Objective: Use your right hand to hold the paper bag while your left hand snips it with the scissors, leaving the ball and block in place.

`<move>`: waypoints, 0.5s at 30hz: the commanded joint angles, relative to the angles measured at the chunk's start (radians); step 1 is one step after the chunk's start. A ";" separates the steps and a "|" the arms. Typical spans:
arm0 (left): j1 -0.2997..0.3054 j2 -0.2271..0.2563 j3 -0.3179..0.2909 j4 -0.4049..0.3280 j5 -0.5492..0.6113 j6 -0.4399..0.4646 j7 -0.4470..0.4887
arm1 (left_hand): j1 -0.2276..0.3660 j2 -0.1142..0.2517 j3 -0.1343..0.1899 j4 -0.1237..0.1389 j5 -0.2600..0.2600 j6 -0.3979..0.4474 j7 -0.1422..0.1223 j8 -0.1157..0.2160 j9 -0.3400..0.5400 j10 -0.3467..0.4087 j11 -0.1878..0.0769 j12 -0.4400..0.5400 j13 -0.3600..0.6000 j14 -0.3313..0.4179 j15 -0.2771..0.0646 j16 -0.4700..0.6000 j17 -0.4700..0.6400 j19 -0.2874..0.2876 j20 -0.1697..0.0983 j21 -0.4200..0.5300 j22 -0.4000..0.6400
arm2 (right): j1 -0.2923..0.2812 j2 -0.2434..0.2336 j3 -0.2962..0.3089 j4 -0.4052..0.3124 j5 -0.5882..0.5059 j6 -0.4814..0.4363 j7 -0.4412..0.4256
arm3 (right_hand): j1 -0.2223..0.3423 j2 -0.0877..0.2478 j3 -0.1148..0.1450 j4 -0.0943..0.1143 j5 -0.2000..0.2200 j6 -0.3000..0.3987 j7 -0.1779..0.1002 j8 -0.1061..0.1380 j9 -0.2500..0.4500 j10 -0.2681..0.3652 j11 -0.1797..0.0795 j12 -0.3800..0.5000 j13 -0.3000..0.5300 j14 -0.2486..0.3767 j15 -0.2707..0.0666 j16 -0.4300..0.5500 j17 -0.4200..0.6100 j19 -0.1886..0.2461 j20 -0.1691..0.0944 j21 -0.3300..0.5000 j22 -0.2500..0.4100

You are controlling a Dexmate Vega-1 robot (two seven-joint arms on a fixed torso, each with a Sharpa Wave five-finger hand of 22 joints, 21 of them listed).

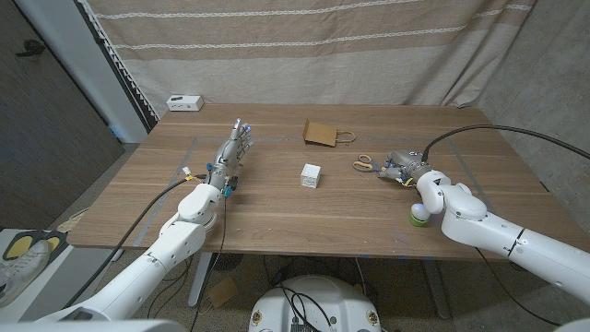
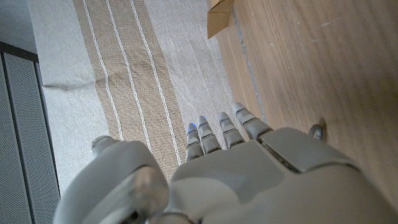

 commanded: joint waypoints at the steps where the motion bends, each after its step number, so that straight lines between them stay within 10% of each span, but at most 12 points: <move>1: -0.004 -0.002 -0.001 0.012 -0.005 -0.005 -0.010 | 0.005 0.005 -0.003 0.007 0.004 0.009 -0.005 0.003 0.001 0.009 0.002 0.005 0.000 0.002 -0.145 0.003 0.002 0.007 -0.091 -0.004 0.003 | -0.003 0.010 -0.006 0.003 -0.008 -0.003 0.004 | 0.039 0.003 0.012 -0.006 0.007 0.015 -0.005 0.016 0.019 0.014 -0.007 0.016 0.016 0.018 -0.174 0.013 0.017 0.017 -0.069 0.020 0.014; 15: -0.009 -0.006 -0.002 0.027 -0.009 -0.007 -0.013 | 0.004 0.005 -0.003 0.008 0.004 0.009 -0.004 0.003 0.001 0.008 0.002 0.004 0.000 0.003 -0.145 0.003 0.002 0.007 -0.090 -0.004 0.003 | 0.026 0.034 -0.029 0.043 -0.010 0.015 0.031 | 0.128 0.024 0.049 0.000 -0.001 0.004 0.013 0.070 0.087 0.057 0.004 -0.019 -0.051 0.100 -0.180 -0.083 -0.086 0.068 -0.132 0.095 0.027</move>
